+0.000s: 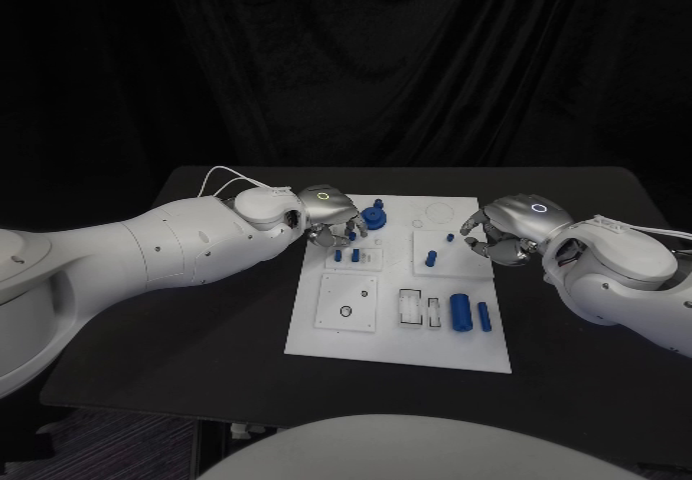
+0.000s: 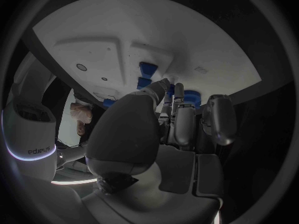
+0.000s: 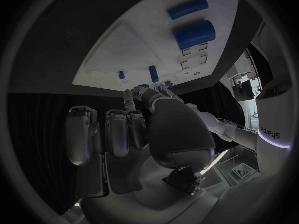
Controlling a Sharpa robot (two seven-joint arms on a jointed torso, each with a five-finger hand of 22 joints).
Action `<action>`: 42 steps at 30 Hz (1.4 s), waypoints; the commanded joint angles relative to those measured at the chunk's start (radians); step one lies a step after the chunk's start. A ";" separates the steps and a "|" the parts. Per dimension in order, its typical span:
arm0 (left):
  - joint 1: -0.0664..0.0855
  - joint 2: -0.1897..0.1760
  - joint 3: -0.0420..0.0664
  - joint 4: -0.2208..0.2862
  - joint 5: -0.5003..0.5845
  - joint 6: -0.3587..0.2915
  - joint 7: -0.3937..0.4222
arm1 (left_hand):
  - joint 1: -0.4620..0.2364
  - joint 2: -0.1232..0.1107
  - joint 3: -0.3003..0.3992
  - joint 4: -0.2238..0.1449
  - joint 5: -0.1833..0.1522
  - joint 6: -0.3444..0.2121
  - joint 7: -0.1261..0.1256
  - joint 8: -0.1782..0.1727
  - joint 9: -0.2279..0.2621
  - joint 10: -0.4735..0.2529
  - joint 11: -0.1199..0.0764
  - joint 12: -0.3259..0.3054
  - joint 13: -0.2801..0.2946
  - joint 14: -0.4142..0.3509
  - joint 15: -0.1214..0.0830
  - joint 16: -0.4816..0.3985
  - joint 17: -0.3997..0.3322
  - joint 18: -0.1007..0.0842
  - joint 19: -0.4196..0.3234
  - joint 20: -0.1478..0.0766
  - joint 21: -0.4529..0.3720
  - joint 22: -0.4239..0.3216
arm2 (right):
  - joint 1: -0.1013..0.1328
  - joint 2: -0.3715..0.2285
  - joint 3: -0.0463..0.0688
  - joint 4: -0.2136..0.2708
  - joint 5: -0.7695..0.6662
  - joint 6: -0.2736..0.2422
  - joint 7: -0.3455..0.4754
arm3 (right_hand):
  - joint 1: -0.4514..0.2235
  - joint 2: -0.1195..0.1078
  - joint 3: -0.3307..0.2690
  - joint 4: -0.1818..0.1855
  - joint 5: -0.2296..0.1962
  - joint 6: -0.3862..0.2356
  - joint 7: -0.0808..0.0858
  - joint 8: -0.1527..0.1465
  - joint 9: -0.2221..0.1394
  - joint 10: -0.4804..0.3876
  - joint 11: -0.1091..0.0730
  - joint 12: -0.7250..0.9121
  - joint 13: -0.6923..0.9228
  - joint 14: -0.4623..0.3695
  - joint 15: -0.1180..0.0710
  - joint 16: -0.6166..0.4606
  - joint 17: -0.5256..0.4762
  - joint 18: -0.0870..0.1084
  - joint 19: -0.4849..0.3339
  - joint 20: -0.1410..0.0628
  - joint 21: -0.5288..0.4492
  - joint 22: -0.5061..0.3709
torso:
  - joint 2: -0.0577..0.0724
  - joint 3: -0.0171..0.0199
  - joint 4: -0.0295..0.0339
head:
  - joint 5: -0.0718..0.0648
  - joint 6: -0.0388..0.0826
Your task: Assemble the parts on the task board
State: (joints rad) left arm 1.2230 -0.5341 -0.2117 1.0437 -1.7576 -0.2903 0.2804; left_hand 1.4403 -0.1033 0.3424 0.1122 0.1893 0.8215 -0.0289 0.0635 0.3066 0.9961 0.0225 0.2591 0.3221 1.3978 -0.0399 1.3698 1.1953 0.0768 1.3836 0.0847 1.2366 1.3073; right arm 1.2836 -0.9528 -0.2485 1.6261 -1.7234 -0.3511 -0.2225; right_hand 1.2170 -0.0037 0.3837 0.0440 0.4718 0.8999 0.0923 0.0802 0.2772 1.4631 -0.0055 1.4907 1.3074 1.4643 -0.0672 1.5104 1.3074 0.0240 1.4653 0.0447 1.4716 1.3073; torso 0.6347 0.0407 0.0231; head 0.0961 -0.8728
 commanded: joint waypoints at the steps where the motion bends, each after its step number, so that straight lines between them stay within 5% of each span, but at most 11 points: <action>1: -0.002 0.000 0.000 0.000 -0.003 -0.003 0.018 | -0.012 0.000 -0.002 0.010 -0.011 -0.009 -0.001 0.001 -0.006 -0.013 0.003 -0.008 -0.004 -0.010 0.003 -0.007 -0.008 -0.002 -0.009 0.001 -0.011 0.164 | -0.003 -0.001 0.001 0.002 -0.003 0.006 -0.014 | -0.003 0.003 0.006 0.001 0.002 0.006 -0.002 -0.003 -0.001 0.044 -0.005 -0.003 0.179 0.082 -0.006 -0.002 0.149 0.003 0.054 -0.007 -0.004 0.228 | 0.001 -0.0002 0.0008 | 0.001 0.000; 18: -0.002 -0.058 0.000 0.021 -0.003 -0.189 -0.026 | -0.006 -0.010 -0.008 0.015 0.012 -0.003 -0.001 0.008 -0.028 -0.066 0.010 0.009 0.018 -0.065 0.010 -0.050 -0.078 0.011 -0.057 0.005 -0.088 0.144 | -0.003 -0.013 0.001 0.008 -0.003 0.002 -0.015 | -0.003 0.003 0.006 0.000 0.002 0.007 -0.002 -0.003 -0.001 0.040 -0.005 -0.007 0.174 0.082 -0.006 -0.004 0.145 0.004 0.053 -0.007 -0.007 0.227 | 0.002 -0.0016 0.0004 | -0.006 0.000; 24: 0.004 -0.141 0.000 0.068 -0.003 -0.345 -0.023 | -0.019 -0.019 -0.042 0.043 -0.011 -0.030 -0.017 0.004 -0.067 -0.334 0.025 0.083 0.074 -0.367 0.029 -0.303 -0.416 0.068 -0.280 0.028 -0.463 0.050 | -0.002 -0.027 0.001 0.014 -0.003 -0.008 -0.017 | -0.007 0.000 0.011 0.000 0.002 0.006 -0.001 -0.003 -0.002 -0.052 -0.004 -0.129 0.060 0.079 -0.006 -0.009 0.137 0.005 0.050 -0.006 -0.014 0.225 | -0.001 -0.0002 0.0010 | -0.010 0.000; 26: 0.009 -0.173 0.000 0.089 -0.003 -0.390 -0.008 | -0.004 -0.015 -0.032 0.055 -0.004 -0.010 -0.028 0.014 -0.072 -0.383 -0.010 0.154 0.093 -0.527 0.029 -0.464 -0.520 0.101 -0.426 0.034 -0.721 -0.021 | -0.002 -0.032 0.001 0.017 -0.003 -0.015 -0.017 | -0.010 -0.002 0.015 0.000 0.001 0.007 -0.001 -0.003 -0.002 -0.096 -0.004 -0.198 -0.003 0.078 -0.005 -0.011 0.133 0.006 0.049 -0.006 -0.016 0.224 | 0.000 0.0007 0.0011 | -0.010 0.000; 31: 0.022 -0.277 0.000 0.181 0.125 -0.455 0.077 | -0.020 -0.030 -0.019 0.121 -0.021 0.012 -0.039 0.018 -0.085 -0.453 -0.054 0.240 0.063 -0.619 0.036 -0.796 -0.665 0.099 -0.541 0.034 -0.932 -0.125 | 0.002 -0.043 0.001 0.024 -0.003 -0.032 -0.017 | -0.016 -0.019 0.032 0.006 -0.002 0.014 0.002 0.001 0.001 -0.334 0.003 -0.560 -0.309 0.069 0.000 -0.032 0.098 0.013 0.034 -0.002 -0.046 0.214 | 0.000 -0.0014 0.0008 | -0.011 0.000; 33: 0.024 -0.313 0.000 0.214 0.243 -0.432 0.137 | -0.022 -0.022 -0.045 0.160 0.041 0.055 0.002 0.030 -0.086 -0.445 -0.074 0.240 -0.007 -0.702 0.032 -0.952 -0.731 0.097 -0.636 0.026 -1.064 -0.204 | 0.012 -0.044 0.001 0.025 -0.003 -0.032 -0.016 | -0.012 -0.028 0.041 0.004 -0.004 0.026 0.005 0.007 0.005 -0.432 0.008 -0.715 -0.439 0.061 0.004 -0.049 0.069 0.018 0.024 0.002 -0.067 0.207 | -0.001 -0.0013 0.0011 | -0.013 0.000; 35: 0.025 -0.345 0.000 0.245 0.382 -0.385 0.199 | -0.078 0.010 -0.072 0.169 0.072 0.046 0.039 0.011 -0.097 -0.503 -0.028 0.209 -0.075 -0.810 0.054 -1.084 -0.796 0.090 -0.736 0.025 -1.171 -0.279 | 0.024 -0.042 0.001 0.026 -0.003 -0.023 -0.011 | -0.001 -0.045 0.051 -0.004 -0.016 0.052 0.013 0.022 0.015 -0.495 0.022 -0.798 -0.499 0.052 0.016 -0.066 0.043 0.024 0.010 0.011 -0.096 0.198 | -0.001 -0.0012 0.0025 | -0.015 0.000; 37: 0.026 -0.375 0.000 0.275 0.558 -0.303 0.268 | -0.097 0.028 -0.090 0.178 0.089 0.029 0.054 0.002 -0.112 -0.539 -0.029 0.181 -0.145 -0.919 0.036 -1.222 -0.876 0.091 -0.893 0.009 -1.172 -0.389 | 0.040 -0.038 0.001 0.025 -0.003 0.002 0.001 | 0.008 -0.054 0.056 -0.010 -0.029 0.048 0.016 0.020 0.017 -0.541 0.032 -0.850 -0.538 0.044 0.024 -0.077 0.024 0.029 -0.001 0.018 -0.118 0.192 | -0.001 -0.0026 0.0050 | -0.018 0.000; 40: 0.027 -0.403 0.000 0.306 0.799 -0.170 0.331 | -0.128 0.044 -0.131 0.175 0.205 -0.001 0.063 -0.001 -0.135 -0.607 -0.024 0.112 -0.204 -1.123 0.032 -1.325 -1.016 0.082 -1.008 -0.005 -1.177 -0.483 | 0.059 -0.026 0.001 0.015 0.009 0.070 0.037 | 0.017 -0.065 0.056 -0.016 -0.054 0.039 0.021 0.017 0.020 -0.606 0.052 -0.919 -0.595 0.026 0.043 -0.101 -0.013 0.037 -0.025 0.031 -0.161 0.178 | -0.003 -0.0059 0.0068 | -0.024 0.000; 41: 0.027 -0.411 0.000 0.316 0.896 -0.112 0.347 | -0.146 0.066 -0.185 0.180 0.277 -0.045 0.060 0.005 -0.161 -0.697 -0.027 0.022 -0.253 -1.217 0.045 -1.339 -1.084 0.073 -1.036 -0.004 -1.178 -0.559 | 0.065 -0.019 0.001 0.006 0.017 0.098 0.053 | 0.028 -0.070 0.061 -0.025 -0.077 0.027 -0.005 0.011 0.019 -0.667 0.074 -0.967 -0.628 0.003 0.042 -0.130 -0.058 0.049 -0.056 0.037 -0.216 0.162 | -0.004 -0.0059 0.0054 | -0.024 0.000; 42: 0.026 -0.417 0.000 0.324 0.994 -0.055 0.361 | -0.154 0.080 -0.207 0.180 0.281 -0.126 0.064 -0.004 -0.183 -0.739 -0.028 -0.017 -0.269 -1.261 0.053 -1.346 -1.111 0.068 -1.065 0.001 -1.181 -0.609 | 0.071 -0.010 0.001 -0.004 0.022 0.125 0.068 | 0.037 -0.068 0.065 -0.030 -0.093 0.016 -0.010 0.006 0.019 -0.681 0.074 -0.992 -0.659 -0.009 0.041 -0.137 -0.067 0.052 -0.065 0.037 -0.230 0.159 | -0.004 -0.0055 0.0045 | -0.025 0.000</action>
State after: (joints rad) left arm 1.2477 -0.9494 -0.2127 1.3563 -1.1842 -0.5459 0.5041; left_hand 1.2942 -0.0284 0.1471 0.2914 0.4537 0.7158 0.0344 0.0614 0.1310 0.2839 -0.0013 0.2667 0.0661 0.1656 0.0091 0.0300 0.1032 0.1602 0.3282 0.0855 0.0583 0.7155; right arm 1.3493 -0.9671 -0.2477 1.6307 -1.7181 -0.3197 -0.2027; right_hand 1.2479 -0.0736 0.4514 0.0178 0.3790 0.9201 0.0916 0.0897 0.2962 0.7936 0.0660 0.5123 0.6621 1.4613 -0.0255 1.3801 1.2482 0.0629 1.4073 0.0813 1.2531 1.3081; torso 0.6326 0.0368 0.0277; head 0.0729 -0.8728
